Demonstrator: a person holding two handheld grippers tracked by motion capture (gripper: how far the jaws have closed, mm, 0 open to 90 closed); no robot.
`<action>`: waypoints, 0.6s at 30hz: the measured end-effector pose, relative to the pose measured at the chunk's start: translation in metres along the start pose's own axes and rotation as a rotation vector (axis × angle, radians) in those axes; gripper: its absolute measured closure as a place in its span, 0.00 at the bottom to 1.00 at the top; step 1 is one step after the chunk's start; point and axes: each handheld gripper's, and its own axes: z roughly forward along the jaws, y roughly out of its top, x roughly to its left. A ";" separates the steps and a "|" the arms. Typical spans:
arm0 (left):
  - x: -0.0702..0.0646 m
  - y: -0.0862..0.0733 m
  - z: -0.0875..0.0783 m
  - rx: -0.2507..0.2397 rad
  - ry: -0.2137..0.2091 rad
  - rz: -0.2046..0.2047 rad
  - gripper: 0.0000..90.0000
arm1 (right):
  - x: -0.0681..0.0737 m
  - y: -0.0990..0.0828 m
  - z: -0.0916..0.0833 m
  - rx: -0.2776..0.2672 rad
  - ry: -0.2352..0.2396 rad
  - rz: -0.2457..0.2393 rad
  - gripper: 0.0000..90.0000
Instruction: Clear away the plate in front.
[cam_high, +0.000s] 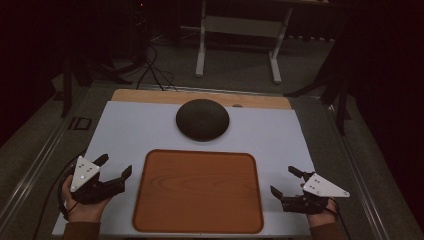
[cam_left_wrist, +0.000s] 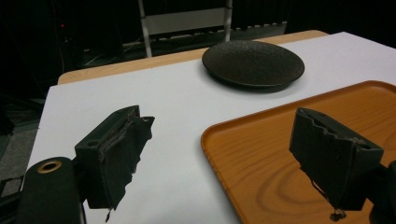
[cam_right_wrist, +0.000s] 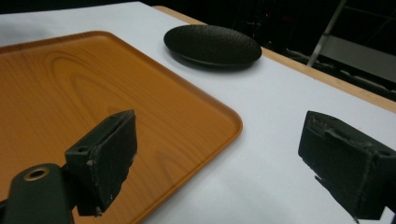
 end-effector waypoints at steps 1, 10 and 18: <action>0.000 0.000 0.000 -0.003 -0.002 -0.001 0.21 | 0.000 0.000 -0.002 -0.010 0.001 0.001 0.13; 0.000 0.000 0.004 0.011 -0.016 -0.005 0.23 | 0.000 0.000 -0.003 -0.014 0.008 -0.013 0.13; -0.001 0.000 0.008 0.025 -0.025 -0.018 0.24 | -0.001 0.000 -0.004 -0.023 0.004 -0.013 0.13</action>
